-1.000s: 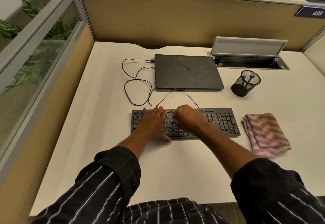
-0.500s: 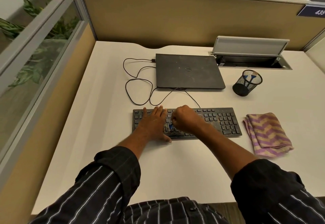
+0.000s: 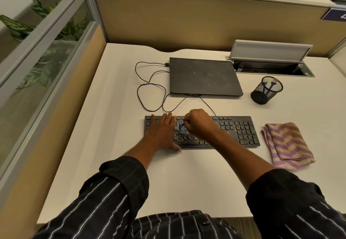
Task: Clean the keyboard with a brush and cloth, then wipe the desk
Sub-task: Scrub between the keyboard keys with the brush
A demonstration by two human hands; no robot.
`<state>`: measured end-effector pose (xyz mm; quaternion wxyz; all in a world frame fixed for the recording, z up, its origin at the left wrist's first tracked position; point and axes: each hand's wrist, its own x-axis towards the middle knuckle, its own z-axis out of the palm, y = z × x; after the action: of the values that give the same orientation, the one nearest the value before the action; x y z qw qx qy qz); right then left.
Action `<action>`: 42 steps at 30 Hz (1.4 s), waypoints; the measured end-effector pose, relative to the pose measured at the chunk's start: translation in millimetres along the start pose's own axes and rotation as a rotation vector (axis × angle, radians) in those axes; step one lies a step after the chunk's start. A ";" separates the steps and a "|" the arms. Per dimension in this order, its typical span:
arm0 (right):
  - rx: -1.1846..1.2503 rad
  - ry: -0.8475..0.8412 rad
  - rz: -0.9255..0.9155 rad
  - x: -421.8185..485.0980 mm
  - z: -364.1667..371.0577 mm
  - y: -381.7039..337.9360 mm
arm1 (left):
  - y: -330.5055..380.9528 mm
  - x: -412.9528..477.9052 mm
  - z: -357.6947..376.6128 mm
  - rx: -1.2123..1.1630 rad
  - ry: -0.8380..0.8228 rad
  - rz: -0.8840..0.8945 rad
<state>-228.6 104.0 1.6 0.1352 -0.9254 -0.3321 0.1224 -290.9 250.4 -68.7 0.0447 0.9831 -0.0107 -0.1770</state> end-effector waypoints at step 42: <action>-0.066 -0.094 0.027 4.6 6.0 -26.7 | -27.1 -11.6 5.1 0.027 0.013 0.006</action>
<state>-242.6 127.8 4.1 0.0872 -0.9271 -0.3293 0.1566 -303.3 277.4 -72.0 0.0322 0.9848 -0.0159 -0.1702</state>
